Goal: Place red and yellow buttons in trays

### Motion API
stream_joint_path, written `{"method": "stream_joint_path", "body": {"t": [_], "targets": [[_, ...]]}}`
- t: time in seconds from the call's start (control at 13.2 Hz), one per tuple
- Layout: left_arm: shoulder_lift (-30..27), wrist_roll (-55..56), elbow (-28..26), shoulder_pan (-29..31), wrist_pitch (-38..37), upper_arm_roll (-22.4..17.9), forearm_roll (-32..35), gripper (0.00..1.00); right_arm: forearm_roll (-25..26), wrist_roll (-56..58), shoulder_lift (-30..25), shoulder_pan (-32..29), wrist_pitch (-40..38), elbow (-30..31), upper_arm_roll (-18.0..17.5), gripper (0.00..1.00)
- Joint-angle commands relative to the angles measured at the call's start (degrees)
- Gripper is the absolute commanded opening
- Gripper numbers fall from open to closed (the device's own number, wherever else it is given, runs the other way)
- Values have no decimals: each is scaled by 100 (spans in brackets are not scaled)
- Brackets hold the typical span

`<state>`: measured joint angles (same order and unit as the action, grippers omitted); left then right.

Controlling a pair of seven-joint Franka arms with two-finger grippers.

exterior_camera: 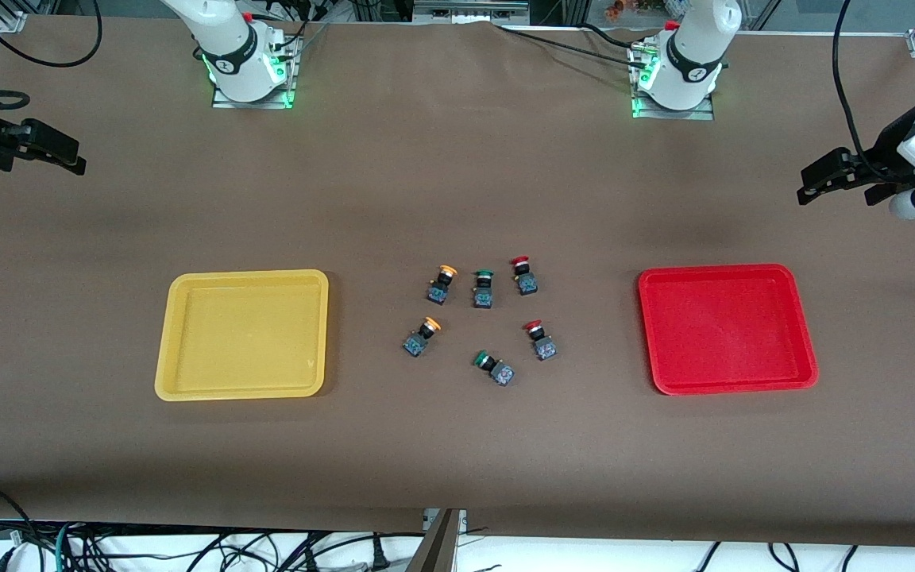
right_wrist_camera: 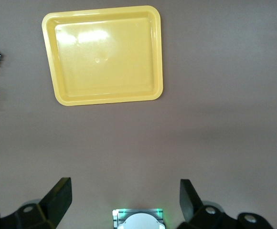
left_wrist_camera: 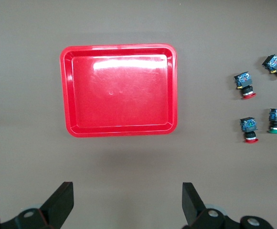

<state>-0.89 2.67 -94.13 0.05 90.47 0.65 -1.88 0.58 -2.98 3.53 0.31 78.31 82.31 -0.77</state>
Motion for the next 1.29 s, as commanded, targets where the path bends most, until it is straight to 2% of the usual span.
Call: {"method": "stream_joint_path", "body": {"t": [0.0, 0.38, 0.61, 0.76, 0.98, 1.21], "targets": [[63, -135, 158, 21, -56, 14, 127, 100, 48, 78, -2, -14, -62, -57, -11, 100], [63, -135, 158, 21, -64, 14, 127, 100, 39, 105, 33, -40, -27, -57, -2, 100], [63, -135, 158, 21, -73, 14, 127, 100, 30, 70, 314, -40, 0, -66, -11, 100], [63, -126, 150, 21, -73, 14, 127, 100, 48, 52, 384, -40, 332, -5, -2, 100], [63, -126, 158, 21, -117, 23, 127, 100, 48, 61, 1331, -40, 570, -57, -2, 100], [63, -135, 158, 21, -135, 23, 127, 100, -57, -88, 1859, 91, 1351, -49, -46, 100]]}}
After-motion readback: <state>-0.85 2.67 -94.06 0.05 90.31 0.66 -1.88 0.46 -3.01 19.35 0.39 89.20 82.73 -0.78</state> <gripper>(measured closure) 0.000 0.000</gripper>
